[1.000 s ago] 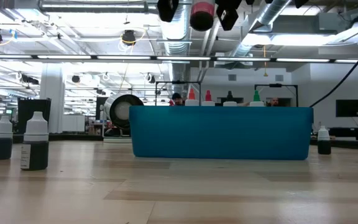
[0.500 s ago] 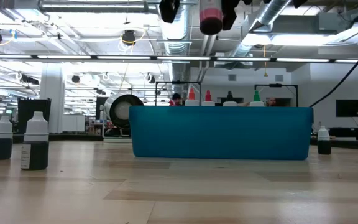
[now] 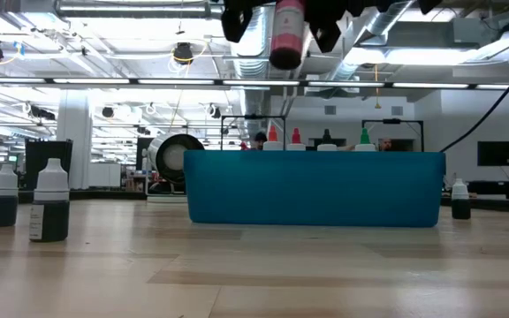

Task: Pick & Place food coloring
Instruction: Put the large pink food coloring bottle into the blue bin

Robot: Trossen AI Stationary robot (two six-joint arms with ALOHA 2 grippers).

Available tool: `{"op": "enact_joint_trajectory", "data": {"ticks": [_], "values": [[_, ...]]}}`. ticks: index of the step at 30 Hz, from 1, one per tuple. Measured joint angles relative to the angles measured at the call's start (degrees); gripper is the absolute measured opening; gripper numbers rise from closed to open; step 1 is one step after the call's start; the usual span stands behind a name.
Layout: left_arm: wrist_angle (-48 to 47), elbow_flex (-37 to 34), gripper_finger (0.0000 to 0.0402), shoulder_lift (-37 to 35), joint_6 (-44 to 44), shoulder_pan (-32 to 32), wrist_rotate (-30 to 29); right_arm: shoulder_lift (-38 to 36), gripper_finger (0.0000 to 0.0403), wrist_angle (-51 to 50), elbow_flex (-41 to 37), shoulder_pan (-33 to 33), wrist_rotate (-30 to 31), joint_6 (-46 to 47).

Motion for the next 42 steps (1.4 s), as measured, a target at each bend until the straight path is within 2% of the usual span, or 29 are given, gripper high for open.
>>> {"op": "enact_joint_trajectory", "data": {"ticks": [10,16,24,32,35,42], "values": [[-8.57,0.00,0.0022,-0.09,0.01,0.00,-2.60,-3.68,0.0151,-8.77,-0.10,-2.22,-0.39,-0.04],[-12.38,0.00,0.0021,-0.09,2.01,0.00,-8.00,-8.85,0.0145,-15.72,-0.11,-3.92,-0.21,-0.11],[-12.23,-2.47,0.0021,-0.15,4.02,0.00,-13.87,-13.94,0.0137,-23.24,-0.11,-4.96,-0.09,-1.10],[1.23,-10.69,0.0021,-0.15,1.50,0.00,-17.49,-15.09,0.0133,-24.61,-0.11,-4.96,0.07,-1.09],[2.97,-13.02,0.0021,-0.15,0.66,0.00,-18.48,-15.09,0.0134,-25.62,-0.11,-4.96,0.09,-1.08],[14.73,-20.53,0.0021,-0.45,-1.12,-0.11,-18.52,-15.07,0.0133,-26.47,-0.11,-4.96,0.03,-1.07]]}}
